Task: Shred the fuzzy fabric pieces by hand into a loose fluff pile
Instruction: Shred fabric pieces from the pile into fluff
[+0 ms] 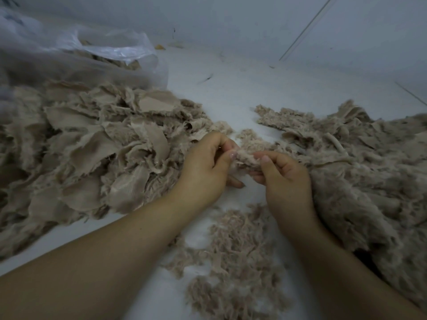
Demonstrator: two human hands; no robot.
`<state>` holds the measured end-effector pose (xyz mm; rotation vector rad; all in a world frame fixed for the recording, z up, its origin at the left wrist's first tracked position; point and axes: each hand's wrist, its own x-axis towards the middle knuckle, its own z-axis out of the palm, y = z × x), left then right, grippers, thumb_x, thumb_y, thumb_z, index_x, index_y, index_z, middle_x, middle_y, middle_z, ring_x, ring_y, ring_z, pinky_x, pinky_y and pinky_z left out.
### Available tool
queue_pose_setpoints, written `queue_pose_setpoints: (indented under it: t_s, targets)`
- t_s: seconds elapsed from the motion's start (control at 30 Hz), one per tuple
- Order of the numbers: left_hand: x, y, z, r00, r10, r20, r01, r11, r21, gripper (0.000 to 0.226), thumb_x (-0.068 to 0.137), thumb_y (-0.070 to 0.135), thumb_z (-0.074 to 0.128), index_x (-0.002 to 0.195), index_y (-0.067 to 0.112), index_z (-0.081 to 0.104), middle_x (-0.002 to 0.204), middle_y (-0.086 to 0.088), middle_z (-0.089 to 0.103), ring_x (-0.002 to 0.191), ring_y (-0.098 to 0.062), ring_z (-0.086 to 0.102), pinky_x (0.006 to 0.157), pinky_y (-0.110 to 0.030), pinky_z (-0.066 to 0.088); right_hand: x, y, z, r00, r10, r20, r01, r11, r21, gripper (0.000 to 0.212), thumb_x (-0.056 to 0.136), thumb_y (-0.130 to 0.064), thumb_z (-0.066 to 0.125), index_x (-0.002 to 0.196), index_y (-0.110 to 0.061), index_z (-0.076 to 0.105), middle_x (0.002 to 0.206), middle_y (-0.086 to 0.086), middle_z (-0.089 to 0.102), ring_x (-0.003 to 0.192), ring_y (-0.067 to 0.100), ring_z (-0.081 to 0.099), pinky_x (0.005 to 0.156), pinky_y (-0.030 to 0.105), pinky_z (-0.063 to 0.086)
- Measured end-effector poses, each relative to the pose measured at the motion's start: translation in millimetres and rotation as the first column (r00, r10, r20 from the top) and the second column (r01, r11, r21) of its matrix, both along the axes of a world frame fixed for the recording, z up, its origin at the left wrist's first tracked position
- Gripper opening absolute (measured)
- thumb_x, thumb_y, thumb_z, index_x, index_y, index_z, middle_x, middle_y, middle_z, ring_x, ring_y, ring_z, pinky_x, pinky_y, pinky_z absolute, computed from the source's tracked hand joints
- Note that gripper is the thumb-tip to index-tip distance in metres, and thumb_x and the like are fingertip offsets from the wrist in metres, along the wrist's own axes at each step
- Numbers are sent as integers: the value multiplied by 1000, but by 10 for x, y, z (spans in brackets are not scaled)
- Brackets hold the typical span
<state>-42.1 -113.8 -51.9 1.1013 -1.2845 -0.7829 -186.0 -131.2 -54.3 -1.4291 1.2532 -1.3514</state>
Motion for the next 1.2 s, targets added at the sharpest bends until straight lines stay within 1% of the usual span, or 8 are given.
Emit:
queue_pose_setpoints:
  t_s: [0.1, 0.23, 0.33, 0.53, 0.7, 0.83, 1.0, 1.2]
  targets:
    - [10, 21, 19, 994, -10, 108, 12, 1000, -25, 18, 96, 4, 54, 83, 16, 49, 100, -8, 60, 78, -31, 61, 56, -46, 57, -2, -5, -4, 999, 22, 32, -24, 998, 51, 19, 98, -10, 56, 102, -21, 71, 92, -4, 74, 81, 4, 70, 74, 19, 56]
    - [7, 32, 24, 905, -47, 422, 44, 999, 17, 23, 86, 13, 71, 103, 16, 57, 97, -3, 57, 76, -14, 53, 63, -26, 47, -6, 14, 17, 995, 72, 71, -77, 995, 69, 32, 93, 3, 54, 98, -23, 72, 89, 4, 75, 83, 14, 73, 73, 25, 58]
    - [5, 13, 38, 872, 5, 490, 28, 998, -60, 11, 83, 0, 69, 91, 6, 66, 88, -7, 59, 78, -16, 53, 67, -26, 43, -17, 31, 11, 994, 105, 10, -105, 993, 50, 36, 88, 9, 57, 101, -21, 71, 92, 5, 75, 85, 17, 73, 74, 32, 60]
    - [17, -3, 43, 967, 17, 254, -4, 999, -52, 33, 98, 9, 55, 74, -13, 48, 67, -31, 48, 62, -42, 49, 57, -52, 47, -12, 21, -19, 993, 74, -88, -75, 997, -4, 16, 87, -16, 73, 103, -17, 71, 88, 1, 75, 81, 19, 73, 74, 42, 61]
    - [13, 18, 74, 995, 69, 76, -66, 997, -41, 40, 101, 15, 49, 66, -3, 47, 51, -14, 45, 47, -17, 42, 48, -33, 38, -7, 8, -44, 990, 32, -138, -41, 997, -68, 11, 92, -15, 66, 83, -21, 67, 68, -8, 66, 62, 9, 62, 58, 28, 53]
    - [61, 1, 89, 993, 80, -91, -82, 997, -12, 46, 103, 18, 44, 63, -4, 47, 50, -18, 42, 44, -19, 39, 46, -36, 34, -18, -5, -29, 996, -5, -84, -1, 997, -74, 26, 96, -14, 60, 71, -21, 63, 57, -12, 58, 52, 5, 51, 51, 19, 43]
    - [61, 6, 83, 974, 18, -225, -4, 998, 64, 52, 102, 29, 48, 51, 22, 59, 43, -12, 45, 36, -20, 37, 39, -23, 30, -30, -56, -72, 996, -85, -12, 85, 996, 5, 36, 91, 1, 51, 83, -30, 68, 58, -6, 63, 57, 20, 52, 54, 33, 46]
    - [104, -37, 61, 877, 31, -480, 36, 991, 129, 41, 101, 27, 51, 66, 5, 46, 47, -12, 40, 39, -21, 34, 41, -26, 30, -42, -69, -97, 991, -98, -91, 94, 994, -50, 27, 86, -2, 49, 84, -24, 66, 57, 1, 53, 51, 17, 44, 49, 32, 38]
